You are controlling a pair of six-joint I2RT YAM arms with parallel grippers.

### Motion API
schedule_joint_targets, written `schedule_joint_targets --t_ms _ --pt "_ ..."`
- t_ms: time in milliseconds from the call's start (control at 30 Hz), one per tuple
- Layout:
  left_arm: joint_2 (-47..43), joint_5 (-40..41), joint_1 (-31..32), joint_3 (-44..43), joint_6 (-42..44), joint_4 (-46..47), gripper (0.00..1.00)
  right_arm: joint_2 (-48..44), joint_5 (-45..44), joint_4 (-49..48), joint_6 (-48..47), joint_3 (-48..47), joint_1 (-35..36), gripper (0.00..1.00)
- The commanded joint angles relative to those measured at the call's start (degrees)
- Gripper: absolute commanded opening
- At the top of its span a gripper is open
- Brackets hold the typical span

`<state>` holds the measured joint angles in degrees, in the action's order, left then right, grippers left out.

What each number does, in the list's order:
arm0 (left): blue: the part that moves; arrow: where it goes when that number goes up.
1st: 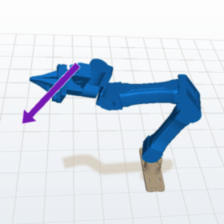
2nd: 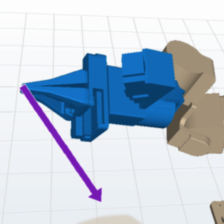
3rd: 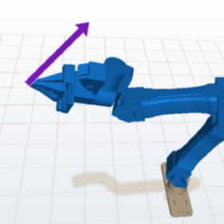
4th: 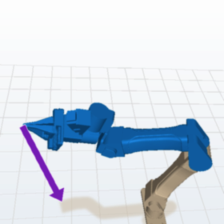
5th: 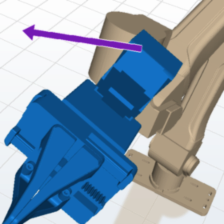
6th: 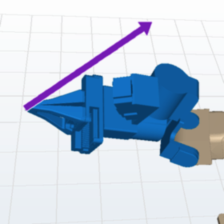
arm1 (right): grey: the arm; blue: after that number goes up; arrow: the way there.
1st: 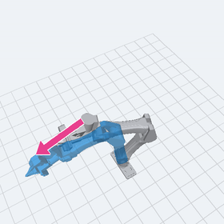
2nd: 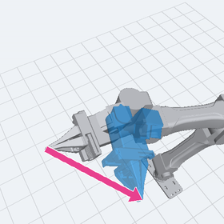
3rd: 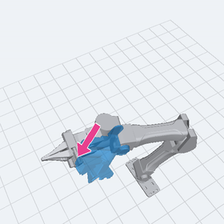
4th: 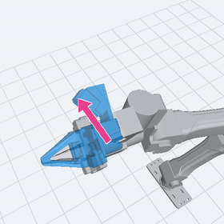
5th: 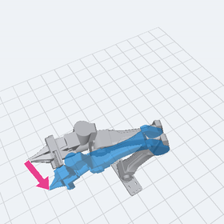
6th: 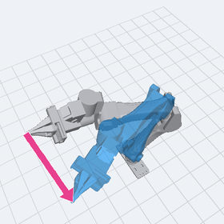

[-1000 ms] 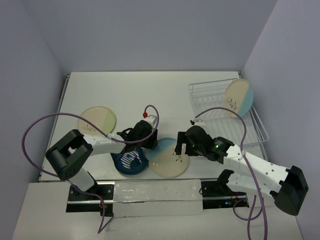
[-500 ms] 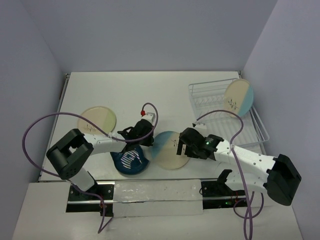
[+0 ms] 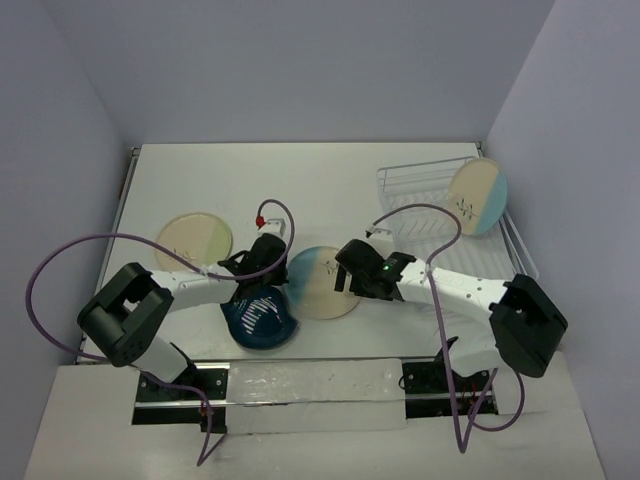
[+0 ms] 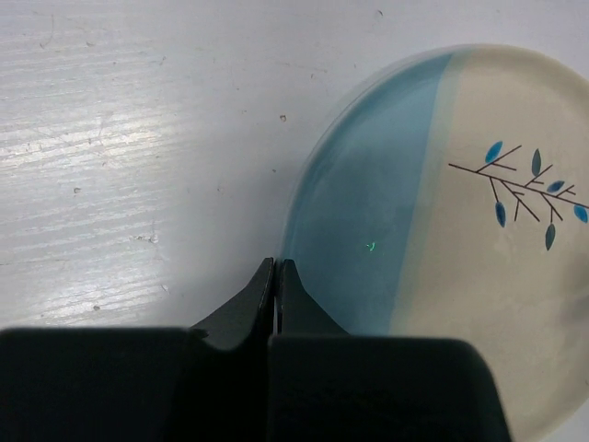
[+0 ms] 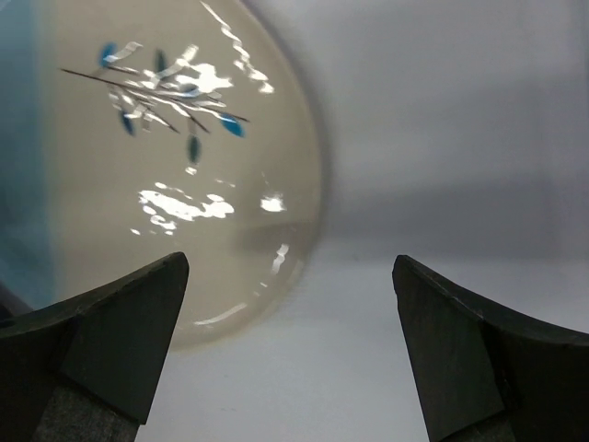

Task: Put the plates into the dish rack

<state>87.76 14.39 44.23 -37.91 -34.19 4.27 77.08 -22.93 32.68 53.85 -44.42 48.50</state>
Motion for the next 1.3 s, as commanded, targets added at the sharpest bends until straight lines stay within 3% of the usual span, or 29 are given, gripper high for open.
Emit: schedule_joint_targets --t_ms 0,133,667,833,1267 --pt "0.9 2.2 -1.6 -0.5 -1.4 -2.0 0.0 5.4 4.3 -11.7 -3.2 -5.5 -1.7 1.0" --pt "1.0 1.5 -2.7 -0.1 -2.2 -2.2 0.0 10.2 6.1 -12.1 -3.9 -7.3 -3.2 0.99" --pt "3.3 -0.5 -2.9 -1.1 -1.7 -1.8 0.0 13.7 7.1 -14.4 -3.7 -3.7 -5.6 0.99" --pt "3.1 -1.1 -2.9 -0.7 -1.8 -1.3 0.0 15.8 12.7 -18.1 -4.5 -3.1 -5.8 0.98" --pt "5.0 -6.8 -2.9 1.0 -5.8 4.1 0.0 1.5 25.2 -34.4 -7.6 -0.4 -6.1 0.98"
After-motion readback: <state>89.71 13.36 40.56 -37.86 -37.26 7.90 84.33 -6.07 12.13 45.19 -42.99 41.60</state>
